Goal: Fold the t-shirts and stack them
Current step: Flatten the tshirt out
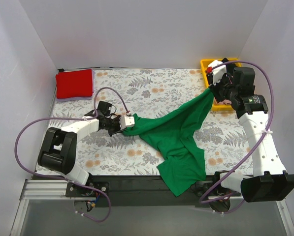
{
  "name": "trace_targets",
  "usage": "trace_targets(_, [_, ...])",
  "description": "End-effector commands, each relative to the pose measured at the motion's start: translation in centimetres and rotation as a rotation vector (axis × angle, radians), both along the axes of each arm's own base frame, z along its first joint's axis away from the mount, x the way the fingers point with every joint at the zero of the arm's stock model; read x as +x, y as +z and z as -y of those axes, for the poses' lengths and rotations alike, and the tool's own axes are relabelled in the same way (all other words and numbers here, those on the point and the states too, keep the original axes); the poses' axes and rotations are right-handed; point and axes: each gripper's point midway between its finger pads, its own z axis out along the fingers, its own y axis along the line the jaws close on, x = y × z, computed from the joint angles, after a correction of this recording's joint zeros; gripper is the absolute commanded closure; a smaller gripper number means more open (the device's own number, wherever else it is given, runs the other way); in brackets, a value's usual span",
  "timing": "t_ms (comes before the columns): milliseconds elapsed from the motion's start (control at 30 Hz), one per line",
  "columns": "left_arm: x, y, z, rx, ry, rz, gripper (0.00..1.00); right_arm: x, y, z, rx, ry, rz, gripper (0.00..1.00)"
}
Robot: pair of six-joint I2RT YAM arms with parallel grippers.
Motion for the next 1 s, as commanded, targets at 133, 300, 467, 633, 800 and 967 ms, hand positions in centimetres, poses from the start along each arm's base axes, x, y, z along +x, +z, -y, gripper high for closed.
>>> trace_targets(133, [8.3,13.4,-2.4,-0.196,0.435,0.084,1.0,2.2,4.8,0.4,0.027,-0.048,0.116,0.99])
trace_targets(300, [12.7,25.6,-5.5,-0.285,0.637,0.16,1.0,5.0,11.9,0.5,0.082,-0.09,0.269,0.99])
trace_targets(467, [13.5,35.9,-7.7,-0.414,0.781,0.305,1.0,5.6,20.0,1.5,0.126,-0.161,0.447,0.99])
trace_targets(633, [10.2,44.5,-10.7,-0.488,0.932,0.529,1.0,0.7,27.4,3.1,0.148,-0.222,0.654,0.99])
trace_targets(800, [3.6,50.9,-13.2,-0.604,1.023,0.754,1.0,-7.6,32.7,4.3,0.173,-0.241,0.875,0.99])
trace_targets(967, [-2.1,54.8,-14.2,-0.726,1.044,0.898,1.0,-12.6,35.2,4.1,0.188,-0.193,0.996,0.99])
